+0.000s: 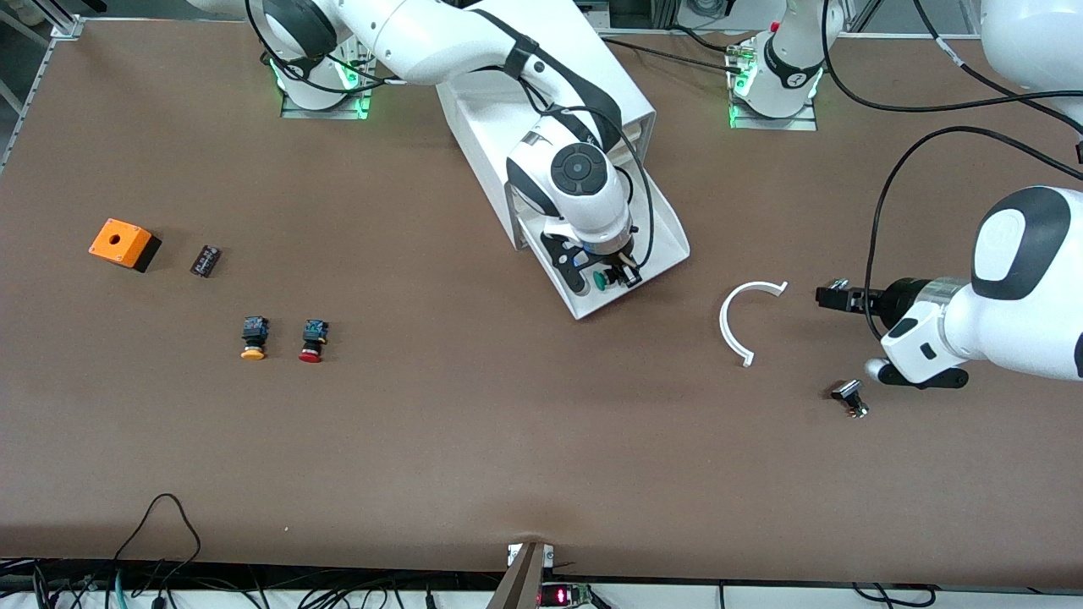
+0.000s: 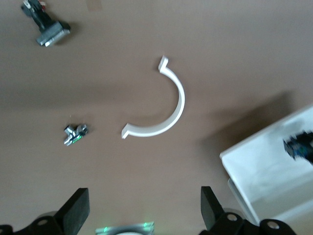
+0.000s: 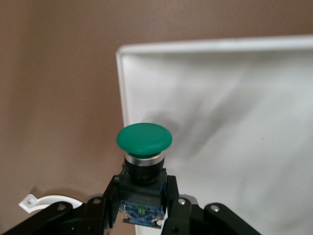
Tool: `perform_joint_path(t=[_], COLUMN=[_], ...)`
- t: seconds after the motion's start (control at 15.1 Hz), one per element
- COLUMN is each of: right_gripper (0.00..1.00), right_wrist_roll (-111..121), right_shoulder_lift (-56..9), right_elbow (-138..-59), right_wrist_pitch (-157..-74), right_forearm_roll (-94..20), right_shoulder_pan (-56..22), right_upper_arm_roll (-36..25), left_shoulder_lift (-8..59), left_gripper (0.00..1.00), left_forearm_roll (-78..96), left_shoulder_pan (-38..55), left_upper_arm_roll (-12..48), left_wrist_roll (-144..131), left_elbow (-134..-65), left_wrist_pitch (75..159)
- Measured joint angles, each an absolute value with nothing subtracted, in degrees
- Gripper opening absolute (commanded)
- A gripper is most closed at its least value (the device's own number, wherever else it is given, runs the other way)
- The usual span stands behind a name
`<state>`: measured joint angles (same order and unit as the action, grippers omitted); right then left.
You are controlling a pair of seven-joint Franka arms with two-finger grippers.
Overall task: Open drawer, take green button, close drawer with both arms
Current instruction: 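Lift the green button out with the right gripper while the left gripper returns, then place the green button by the red button while the left gripper closes the drawer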
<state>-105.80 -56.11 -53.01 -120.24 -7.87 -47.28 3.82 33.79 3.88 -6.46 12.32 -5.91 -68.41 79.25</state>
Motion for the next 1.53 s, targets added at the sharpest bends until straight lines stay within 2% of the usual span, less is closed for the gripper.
perform_joint_path(t=[0.2, 0.46, 0.66, 0.86, 1.06, 1.26, 1.53], right_gripper=[0.00, 0.00, 0.00, 0.00, 0.00, 0.00, 0.00], right_wrist_roll=[-96.9, -80.0, -63.7, -49.5, -35.1, -20.9, -8.5], right_shoulder_lift=[-54.4, -49.9, -47.1, -45.8, -43.5, -40.5, -37.0], right_elbow=[-50.8, -50.2, -50.2, -50.7, -55.1, -62.7, -76.8], right_wrist_pitch=[-114.6, -106.6, -98.1, -93.6, -92.8, -94.1, -104.5], right_forearm_roll=[-7.8, -7.9, -7.9, -7.9, -7.9, -7.9, -7.9], right_shoulder_pan=[-44.9, -39.8, -34.1, -29.2, -24.4, -18.9, -13.9], right_upper_arm_roll=[3.7, 3.7, 3.7, 3.6, 3.5, 3.3, 3.0], left_shoulder_lift=[33.8, 33.9, 33.7, 32.4, 31.0, 30.2, 29.6], left_gripper=[1.00, 1.00, 1.00, 1.00, 1.00, 0.98, 0.95], left_forearm_roll=[3.9, 3.9, 3.9, 3.9, 3.9, 3.9, 3.9], left_shoulder_pan=[-4.5, -1.1, 1.1, 3.5, 6.4, 8.9, 11.5], left_upper_arm_roll=[13.7, 14.2, 14.4, 14.5, 14.7, 15.0, 15.1], left_wrist_roll=[-13.9, -23.5, -30.4, -37.0, -45.7, -53.1, -57.3], left_elbow=[-69.4, -74.1, -79.5, -88.2, -96.7, -101.1, -103.2], left_wrist_pitch=[84.3, 93.6, 102.7, 113.8, 122.3, 125.1, 125.6])
